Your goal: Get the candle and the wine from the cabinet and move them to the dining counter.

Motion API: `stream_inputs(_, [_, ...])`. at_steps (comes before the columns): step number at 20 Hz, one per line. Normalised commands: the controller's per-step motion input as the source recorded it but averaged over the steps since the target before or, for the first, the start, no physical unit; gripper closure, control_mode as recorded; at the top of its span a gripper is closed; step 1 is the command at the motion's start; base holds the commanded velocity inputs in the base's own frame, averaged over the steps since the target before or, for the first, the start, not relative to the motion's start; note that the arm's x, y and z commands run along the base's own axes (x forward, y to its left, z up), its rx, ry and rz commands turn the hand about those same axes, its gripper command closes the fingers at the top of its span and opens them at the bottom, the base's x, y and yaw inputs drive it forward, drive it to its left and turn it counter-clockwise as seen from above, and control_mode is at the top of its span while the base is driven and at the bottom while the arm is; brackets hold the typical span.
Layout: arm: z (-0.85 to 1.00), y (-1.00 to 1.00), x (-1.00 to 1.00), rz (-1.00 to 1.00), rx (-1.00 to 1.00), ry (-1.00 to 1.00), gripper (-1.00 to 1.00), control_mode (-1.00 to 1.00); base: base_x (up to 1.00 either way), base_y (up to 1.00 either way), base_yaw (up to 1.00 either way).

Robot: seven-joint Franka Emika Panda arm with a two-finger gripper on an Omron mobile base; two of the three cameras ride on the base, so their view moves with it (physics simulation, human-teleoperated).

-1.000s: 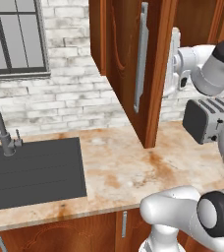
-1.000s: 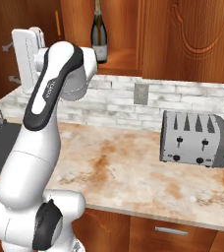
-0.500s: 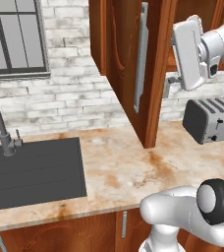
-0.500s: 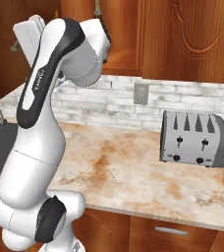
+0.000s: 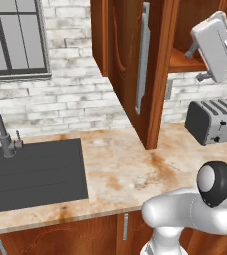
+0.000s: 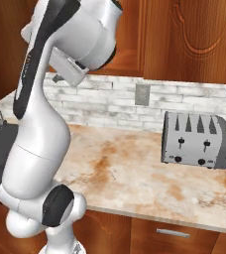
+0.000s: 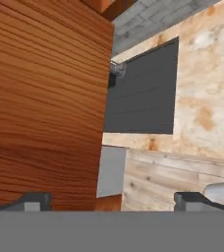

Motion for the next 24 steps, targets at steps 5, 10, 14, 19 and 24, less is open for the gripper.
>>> stream_inputs(5, [-0.53, -0.18, -0.07, 0.0, -0.44, -0.63, -1.0, -1.0, 0.0, 0.0, 0.0])
stream_inputs(10, [-0.25, -0.4, 0.07, 0.0, -0.2, -0.48, -1.0, -1.0, 0.0, 0.0, 0.0])
stream_inputs(14, [0.16, -0.32, 0.2, -0.01, -0.02, -0.38, -1.0, -1.0, 0.0, 0.0, 0.0])
stream_inputs(19, [0.25, -0.13, 0.45, -0.02, 0.04, -0.3, -1.0, -1.0, 0.0, 0.0, 0.0])
stream_inputs(24, [0.25, -0.1, 0.5, -0.05, 0.12, -0.24, -1.0, -1.0, 0.0, 0.0, 0.0])
